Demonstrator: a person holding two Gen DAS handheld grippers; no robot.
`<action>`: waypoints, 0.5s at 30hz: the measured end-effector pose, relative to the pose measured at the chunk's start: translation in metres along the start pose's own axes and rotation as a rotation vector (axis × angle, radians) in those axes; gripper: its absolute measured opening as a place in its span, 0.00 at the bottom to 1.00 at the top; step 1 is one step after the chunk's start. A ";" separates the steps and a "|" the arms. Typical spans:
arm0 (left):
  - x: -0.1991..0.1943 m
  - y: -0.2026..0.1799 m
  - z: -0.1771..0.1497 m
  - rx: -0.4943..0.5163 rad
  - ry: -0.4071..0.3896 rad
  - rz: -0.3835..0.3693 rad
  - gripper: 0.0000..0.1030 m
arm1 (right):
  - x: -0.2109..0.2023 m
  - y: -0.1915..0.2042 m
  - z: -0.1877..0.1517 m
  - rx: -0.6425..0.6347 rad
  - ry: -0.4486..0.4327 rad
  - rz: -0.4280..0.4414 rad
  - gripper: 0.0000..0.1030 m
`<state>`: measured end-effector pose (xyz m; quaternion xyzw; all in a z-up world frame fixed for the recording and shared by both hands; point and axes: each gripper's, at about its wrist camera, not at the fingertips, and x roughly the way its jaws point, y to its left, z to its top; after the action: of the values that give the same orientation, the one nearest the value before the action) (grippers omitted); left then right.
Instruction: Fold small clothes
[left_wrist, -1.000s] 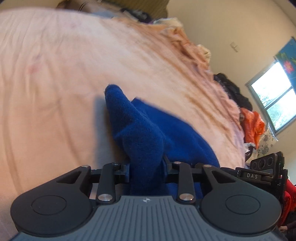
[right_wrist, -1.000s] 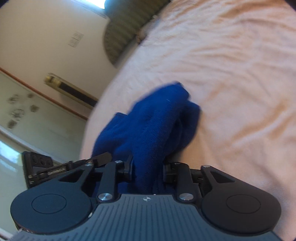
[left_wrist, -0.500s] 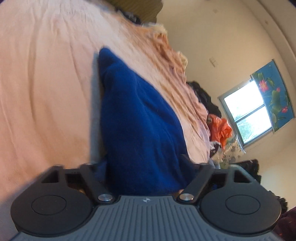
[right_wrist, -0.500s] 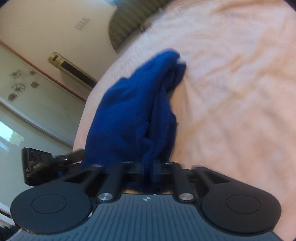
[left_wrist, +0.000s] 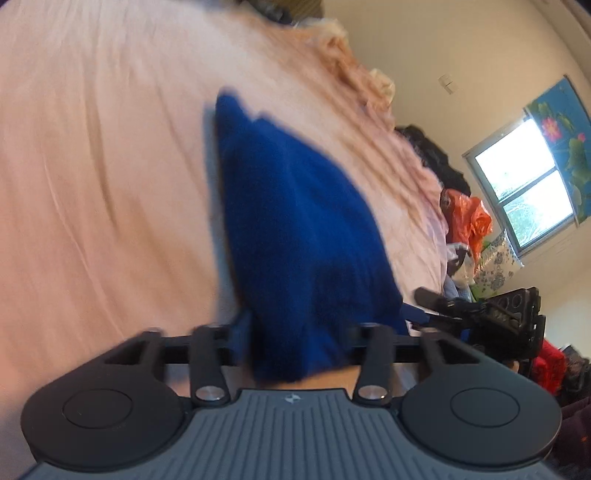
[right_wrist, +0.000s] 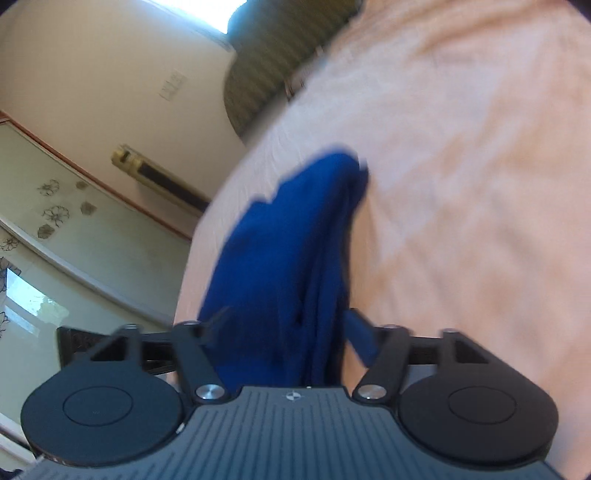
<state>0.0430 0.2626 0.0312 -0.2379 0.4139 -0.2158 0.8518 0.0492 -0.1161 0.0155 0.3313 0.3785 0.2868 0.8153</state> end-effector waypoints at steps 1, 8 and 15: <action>-0.005 -0.003 0.010 0.047 -0.053 0.029 0.85 | 0.004 -0.001 0.014 -0.003 -0.015 -0.010 0.72; 0.076 0.000 0.095 0.112 -0.067 0.189 0.85 | 0.104 -0.019 0.100 0.012 0.014 -0.144 0.70; 0.124 -0.008 0.103 0.222 -0.067 0.328 0.36 | 0.142 -0.006 0.105 -0.146 0.029 -0.196 0.14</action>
<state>0.1945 0.2093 0.0172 -0.0790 0.3923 -0.1104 0.9098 0.2133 -0.0517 0.0024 0.2282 0.3987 0.2373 0.8559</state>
